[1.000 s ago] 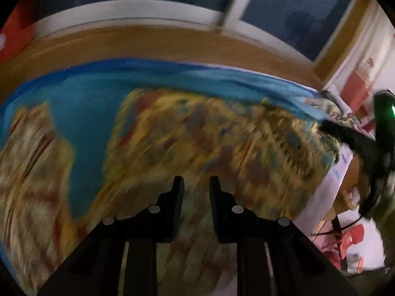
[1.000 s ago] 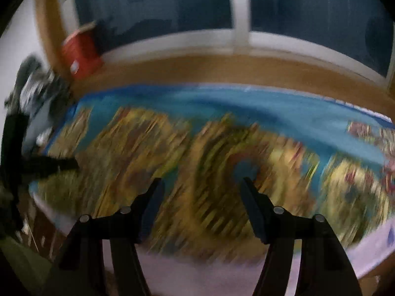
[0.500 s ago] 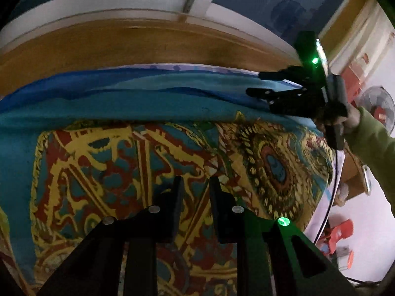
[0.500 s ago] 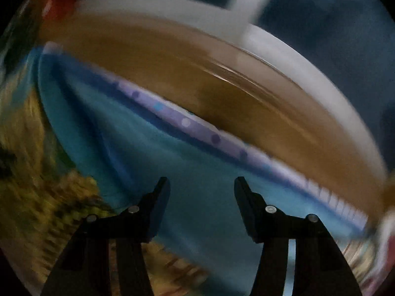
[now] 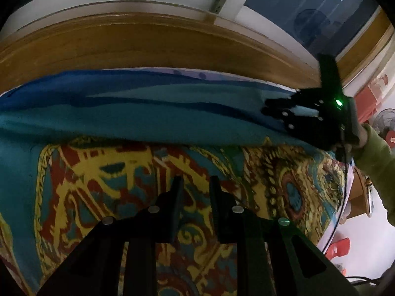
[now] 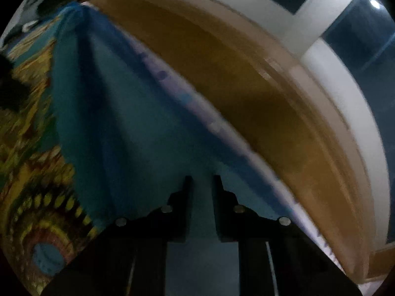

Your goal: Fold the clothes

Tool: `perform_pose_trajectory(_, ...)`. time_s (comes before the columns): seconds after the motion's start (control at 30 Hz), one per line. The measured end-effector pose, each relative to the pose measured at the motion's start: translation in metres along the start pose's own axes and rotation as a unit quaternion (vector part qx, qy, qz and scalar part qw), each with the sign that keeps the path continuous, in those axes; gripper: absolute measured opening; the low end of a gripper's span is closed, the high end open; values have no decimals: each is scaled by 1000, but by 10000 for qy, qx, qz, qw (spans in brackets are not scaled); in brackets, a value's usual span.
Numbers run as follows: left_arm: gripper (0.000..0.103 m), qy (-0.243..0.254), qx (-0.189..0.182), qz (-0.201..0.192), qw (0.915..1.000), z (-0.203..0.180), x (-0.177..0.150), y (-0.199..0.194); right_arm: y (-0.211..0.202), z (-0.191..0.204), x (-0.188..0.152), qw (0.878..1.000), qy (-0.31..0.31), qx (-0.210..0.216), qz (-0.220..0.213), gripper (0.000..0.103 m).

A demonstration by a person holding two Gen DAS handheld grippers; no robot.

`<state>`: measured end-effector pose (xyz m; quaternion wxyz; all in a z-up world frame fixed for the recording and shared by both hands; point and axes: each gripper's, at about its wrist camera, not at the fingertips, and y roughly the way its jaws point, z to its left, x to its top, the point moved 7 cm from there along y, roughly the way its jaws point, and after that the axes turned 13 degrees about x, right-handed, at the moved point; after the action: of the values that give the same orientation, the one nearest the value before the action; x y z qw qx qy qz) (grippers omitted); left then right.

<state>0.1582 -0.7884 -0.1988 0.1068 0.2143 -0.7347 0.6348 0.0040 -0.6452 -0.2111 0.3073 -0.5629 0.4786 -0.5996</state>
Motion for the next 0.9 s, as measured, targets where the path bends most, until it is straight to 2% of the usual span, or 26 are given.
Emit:
perform_pose_trajectory(0.17, 20, -25, -53, 90, 9999, -2, 6, 10, -9, -8, -11, 9959, 481, 760, 23, 14)
perform_pose_trajectory(0.27, 20, 20, -79, 100, 9999, -7, 9, 15, -19, -22, -7, 9873, 1055, 1142, -342, 14)
perform_pose_trajectory(0.33, 20, 39, -83, 119, 9999, -9, 10, 17, -17, -29, -1, 9833, 1263, 1202, -518, 15)
perform_pose_trajectory(0.43, 20, 63, -75, 137, 9999, -12, 11, 18, 6, -29, 10, 9891, 1104, 888, -397, 14)
perform_pose_trajectory(0.53, 20, 78, -47, 144, 9999, -12, 9, 17, 13, -45, 27, 9897, 1177, -51, -814, 14)
perform_pose_trajectory(0.6, 20, 62, -23, 146, 9999, -9, 7, 16, 10, -54, 31, 9831, 1447, -286, -1084, 14)
perform_pose_trajectory(0.73, 20, -44, -38, 145, 9999, -2, 4, 15, -17, -53, 25, 9772, 1629, -32, -1360, 16)
perform_pose_trajectory(0.87, 20, -145, -76, 163, 9997, 0, 1, 17, -47, -39, 2, 9794, 1569, 560, -1138, 22)
perform_pose_trajectory(0.9, 20, -157, -86, 165, 9997, 0, 0, 18, -54, -35, -4, 9798, 1549, 624, -1099, 26)
